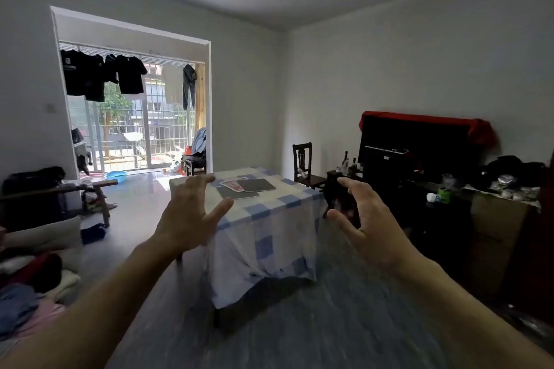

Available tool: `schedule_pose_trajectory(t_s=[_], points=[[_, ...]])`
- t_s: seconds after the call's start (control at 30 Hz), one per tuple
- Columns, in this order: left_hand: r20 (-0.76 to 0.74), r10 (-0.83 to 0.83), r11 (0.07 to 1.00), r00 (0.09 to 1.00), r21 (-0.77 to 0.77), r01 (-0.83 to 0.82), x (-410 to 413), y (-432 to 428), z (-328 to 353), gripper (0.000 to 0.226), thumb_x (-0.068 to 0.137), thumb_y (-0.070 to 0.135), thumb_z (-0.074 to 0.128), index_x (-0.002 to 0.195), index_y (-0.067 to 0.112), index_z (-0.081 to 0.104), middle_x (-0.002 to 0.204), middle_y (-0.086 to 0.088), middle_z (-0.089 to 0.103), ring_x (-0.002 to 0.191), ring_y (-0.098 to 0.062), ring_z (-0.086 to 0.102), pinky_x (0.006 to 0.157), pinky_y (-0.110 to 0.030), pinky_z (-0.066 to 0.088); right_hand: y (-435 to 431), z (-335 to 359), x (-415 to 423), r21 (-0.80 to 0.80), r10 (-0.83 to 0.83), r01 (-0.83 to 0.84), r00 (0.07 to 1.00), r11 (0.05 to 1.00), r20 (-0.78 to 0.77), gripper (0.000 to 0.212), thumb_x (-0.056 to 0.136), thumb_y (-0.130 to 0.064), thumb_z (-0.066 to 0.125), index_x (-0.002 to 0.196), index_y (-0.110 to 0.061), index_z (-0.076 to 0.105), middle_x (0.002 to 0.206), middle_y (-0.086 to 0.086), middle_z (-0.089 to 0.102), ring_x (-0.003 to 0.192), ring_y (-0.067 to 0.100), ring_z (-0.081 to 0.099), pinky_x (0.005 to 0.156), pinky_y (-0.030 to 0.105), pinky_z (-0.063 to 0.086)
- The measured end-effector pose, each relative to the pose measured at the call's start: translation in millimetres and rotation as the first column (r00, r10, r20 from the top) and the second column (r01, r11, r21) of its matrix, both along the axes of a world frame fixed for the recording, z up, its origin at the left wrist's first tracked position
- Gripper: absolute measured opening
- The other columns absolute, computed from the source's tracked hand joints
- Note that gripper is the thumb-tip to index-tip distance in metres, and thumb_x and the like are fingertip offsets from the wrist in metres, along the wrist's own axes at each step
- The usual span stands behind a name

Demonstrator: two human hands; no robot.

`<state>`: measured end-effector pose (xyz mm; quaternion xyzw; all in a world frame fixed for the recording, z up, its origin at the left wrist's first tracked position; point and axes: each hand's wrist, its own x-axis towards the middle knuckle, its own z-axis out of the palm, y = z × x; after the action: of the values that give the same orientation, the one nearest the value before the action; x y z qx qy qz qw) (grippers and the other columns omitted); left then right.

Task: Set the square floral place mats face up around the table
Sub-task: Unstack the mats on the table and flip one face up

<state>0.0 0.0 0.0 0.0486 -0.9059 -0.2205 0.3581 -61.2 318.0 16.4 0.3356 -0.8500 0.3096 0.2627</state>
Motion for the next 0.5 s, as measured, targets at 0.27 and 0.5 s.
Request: schedule_pose_trajectory(t_s=[0.27,0.5], points=[[0.005,-0.01,0.997,1.0,0.08,0.01,-85,-55,-13,0.067,0.081,0.067,0.05,0.131,0.022,0.043,0.136,-0.007,0.051,0.117,-0.025,0.05,0.092,-0.053,0.05,-54,-19,-93,0.043,-0.035,0.034,0.999,0.999,0.024,0.064,0.088,-0.051,0.056,0.142,-0.026,0.032,0.144,0.0,0.038,0.126,0.013,0.037,0.085,0.013,0.03],[0.045,0.004,0.992,0.999,0.128,-0.01,-158,-73,-34,0.054,0.088,0.047,0.059,0.132,0.018,0.045,0.137,-0.008,0.049,0.12,-0.026,0.05,0.095,-0.051,0.048,-81,-40,-183,0.059,-0.005,0.0,0.998,0.998,0.069,0.063,0.088,-0.051,0.056,0.141,-0.028,0.032,0.144,-0.001,0.038,0.125,0.011,0.037,0.091,0.02,0.035]])
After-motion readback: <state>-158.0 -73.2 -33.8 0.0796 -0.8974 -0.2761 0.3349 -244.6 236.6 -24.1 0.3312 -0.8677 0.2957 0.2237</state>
